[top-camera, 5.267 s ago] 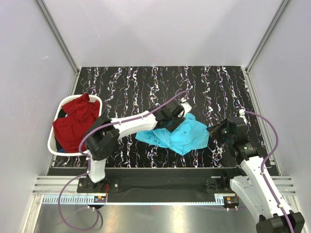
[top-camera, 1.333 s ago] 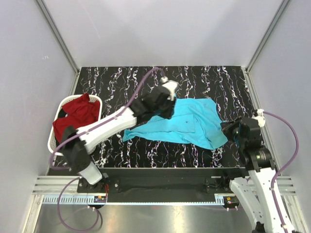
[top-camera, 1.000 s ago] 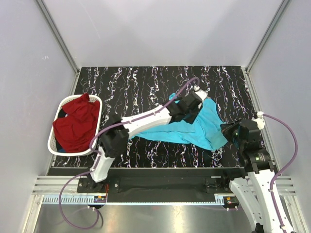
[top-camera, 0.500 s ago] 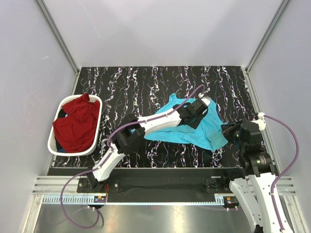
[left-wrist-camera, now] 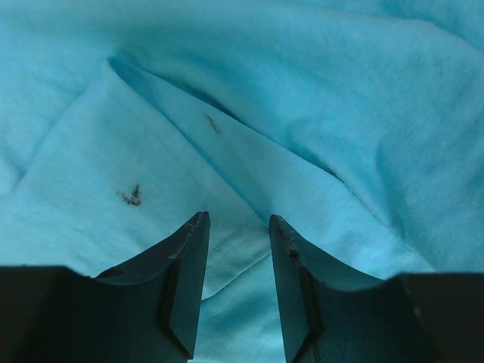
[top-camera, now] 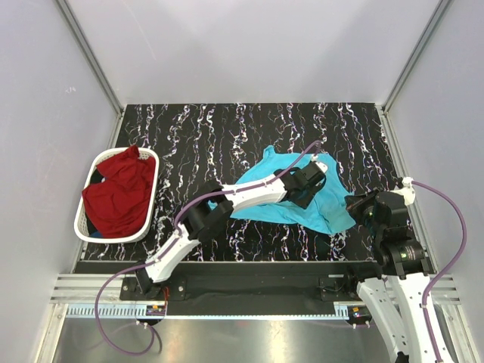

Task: Fold and stack the t-shirts
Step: Flatten the tshirt out

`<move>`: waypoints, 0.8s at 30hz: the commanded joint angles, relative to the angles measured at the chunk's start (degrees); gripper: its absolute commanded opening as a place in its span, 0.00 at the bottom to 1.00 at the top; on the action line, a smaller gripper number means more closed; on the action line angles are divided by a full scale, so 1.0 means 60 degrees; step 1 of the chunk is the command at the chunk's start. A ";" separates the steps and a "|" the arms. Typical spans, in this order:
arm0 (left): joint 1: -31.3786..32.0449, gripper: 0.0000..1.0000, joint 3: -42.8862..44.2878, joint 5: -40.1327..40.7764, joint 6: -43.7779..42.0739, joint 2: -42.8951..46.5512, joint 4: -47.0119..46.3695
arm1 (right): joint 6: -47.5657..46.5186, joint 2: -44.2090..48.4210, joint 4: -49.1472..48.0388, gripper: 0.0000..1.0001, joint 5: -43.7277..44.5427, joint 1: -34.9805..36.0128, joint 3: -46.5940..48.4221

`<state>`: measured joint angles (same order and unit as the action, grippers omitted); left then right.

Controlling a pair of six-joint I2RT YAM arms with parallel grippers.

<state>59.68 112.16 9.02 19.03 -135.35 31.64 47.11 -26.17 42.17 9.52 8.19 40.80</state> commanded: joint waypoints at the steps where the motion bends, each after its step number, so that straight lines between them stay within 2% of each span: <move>1: 0.0117 0.41 0.0263 0.0035 0.0256 -0.0118 -0.0175 | -0.0162 0.0012 -0.0056 0.00 0.0157 -0.0031 0.0335; 6: 0.0117 0.38 0.0320 0.0050 0.0330 -0.0161 -0.0146 | -0.0191 0.0055 -0.0042 0.00 0.0171 -0.0017 0.0378; 11: 0.0117 0.31 0.0394 -0.0023 0.0359 -0.0250 -0.0117 | -0.0249 0.0056 -0.0027 0.00 0.0215 -0.0017 0.0495; 15: 0.0117 0.22 0.0364 -0.0183 0.0330 -0.0206 -0.0058 | -0.0235 0.0041 0.0003 0.00 0.0245 -0.0017 0.0554; 16: 0.0117 0.15 0.0364 -0.0228 0.0330 -0.0205 -0.0073 | -0.0220 0.0055 0.0017 0.00 0.0245 -0.0017 0.0540; 19: 0.0117 0.05 0.0321 -0.0389 0.0374 -0.0089 0.0029 | -0.0191 -0.0017 -0.0012 0.00 0.0245 -0.0017 0.0467; 21: 0.0117 0.06 0.0262 -0.0564 0.0447 0.0189 0.0059 | -0.0191 -0.0090 -0.0012 0.00 0.0230 -0.0017 0.0466; 23: 0.0117 0.18 0.0262 -0.0609 0.0447 0.0423 0.0059 | -0.0162 -0.0105 -0.0012 0.00 0.0215 -0.0017 0.0466; 24: 0.0102 0.20 0.0276 -0.0580 0.0433 0.0453 0.0045 | -0.0162 -0.0120 -0.0012 0.00 0.0186 -0.0017 0.0481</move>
<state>60.05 112.18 7.97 21.17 -135.85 31.64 46.46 -26.37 43.11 9.58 8.19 41.76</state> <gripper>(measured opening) 0.184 0.014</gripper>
